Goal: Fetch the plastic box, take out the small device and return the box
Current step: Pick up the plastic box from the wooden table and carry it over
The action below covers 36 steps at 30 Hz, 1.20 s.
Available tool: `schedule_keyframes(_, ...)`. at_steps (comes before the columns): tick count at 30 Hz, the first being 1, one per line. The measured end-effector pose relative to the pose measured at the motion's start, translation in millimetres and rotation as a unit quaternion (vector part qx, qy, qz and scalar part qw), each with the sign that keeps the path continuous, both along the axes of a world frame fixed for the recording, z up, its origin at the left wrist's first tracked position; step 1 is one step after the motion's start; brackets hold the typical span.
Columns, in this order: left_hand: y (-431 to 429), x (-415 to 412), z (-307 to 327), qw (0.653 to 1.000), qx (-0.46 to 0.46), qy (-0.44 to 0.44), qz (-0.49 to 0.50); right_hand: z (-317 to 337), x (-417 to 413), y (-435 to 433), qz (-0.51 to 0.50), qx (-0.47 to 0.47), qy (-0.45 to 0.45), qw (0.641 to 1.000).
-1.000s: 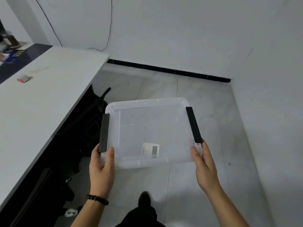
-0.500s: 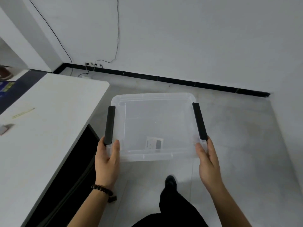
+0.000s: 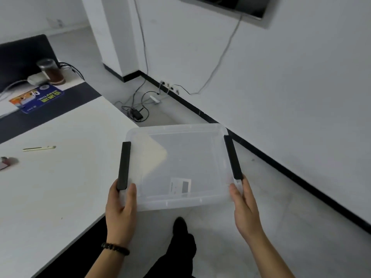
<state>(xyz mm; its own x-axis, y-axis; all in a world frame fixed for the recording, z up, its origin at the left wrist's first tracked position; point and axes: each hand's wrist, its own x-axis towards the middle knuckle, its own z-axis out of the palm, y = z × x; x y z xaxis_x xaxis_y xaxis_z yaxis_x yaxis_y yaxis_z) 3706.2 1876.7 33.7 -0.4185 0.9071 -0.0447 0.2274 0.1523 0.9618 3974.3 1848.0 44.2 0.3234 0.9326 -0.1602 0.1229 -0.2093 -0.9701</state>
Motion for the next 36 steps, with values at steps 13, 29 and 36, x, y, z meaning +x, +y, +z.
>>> schedule_keyframes(13,293.6,3.8,7.1,0.993,-0.038,0.009,0.114,-1.2,9.3,368.6,0.153,-0.028,0.010,0.988)
schedule_keyframes(29,431.7,-63.5,-15.5,0.799,-0.114,-0.099,0.583,-34.1,-228.5,742.8,0.651,-0.083,-0.002,0.755)
schedule_keyframes(36,452.4,-146.1,-64.5,0.725,-0.118,-0.177,0.655,-65.5,-372.5,773.9,0.695,-0.126,-0.035,0.707)
